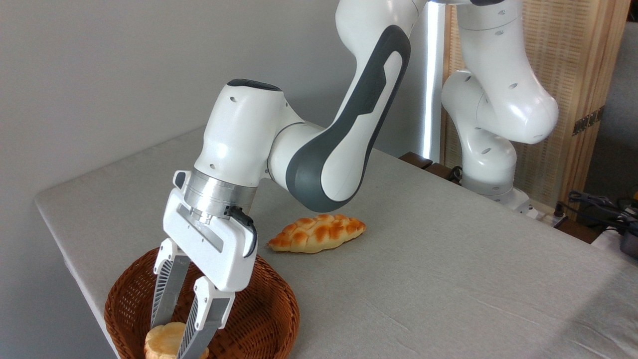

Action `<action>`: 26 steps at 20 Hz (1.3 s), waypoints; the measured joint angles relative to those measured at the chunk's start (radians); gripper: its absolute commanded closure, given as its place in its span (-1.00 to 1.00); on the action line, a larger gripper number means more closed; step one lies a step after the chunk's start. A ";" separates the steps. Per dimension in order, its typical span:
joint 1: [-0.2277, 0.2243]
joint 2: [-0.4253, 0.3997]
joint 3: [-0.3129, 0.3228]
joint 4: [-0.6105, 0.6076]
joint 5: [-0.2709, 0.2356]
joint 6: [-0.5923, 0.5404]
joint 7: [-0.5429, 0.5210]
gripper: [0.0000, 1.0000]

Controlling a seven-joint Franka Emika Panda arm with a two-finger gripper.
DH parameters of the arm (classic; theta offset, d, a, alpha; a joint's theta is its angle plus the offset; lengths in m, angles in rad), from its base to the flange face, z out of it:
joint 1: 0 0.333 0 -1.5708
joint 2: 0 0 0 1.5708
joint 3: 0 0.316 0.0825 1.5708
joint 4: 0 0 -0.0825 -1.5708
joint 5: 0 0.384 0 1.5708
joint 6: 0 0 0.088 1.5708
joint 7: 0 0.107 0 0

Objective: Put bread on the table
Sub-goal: 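Close the gripper on the round bread roll in the basket, then lift the roll out of the basket and carry it beside the braided loaf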

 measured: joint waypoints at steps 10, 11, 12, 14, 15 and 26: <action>-0.001 0.000 0.000 0.000 0.047 0.000 0.000 0.04; -0.001 0.000 0.000 0.000 0.047 0.000 0.000 0.04; -0.001 0.000 0.000 0.001 0.047 0.000 0.000 0.04; -0.001 -0.002 0.000 0.004 0.046 0.000 -0.009 0.04; -0.001 -0.005 0.000 0.006 0.046 0.001 -0.019 0.04; -0.002 -0.176 -0.002 0.013 0.046 -0.270 -0.063 -0.05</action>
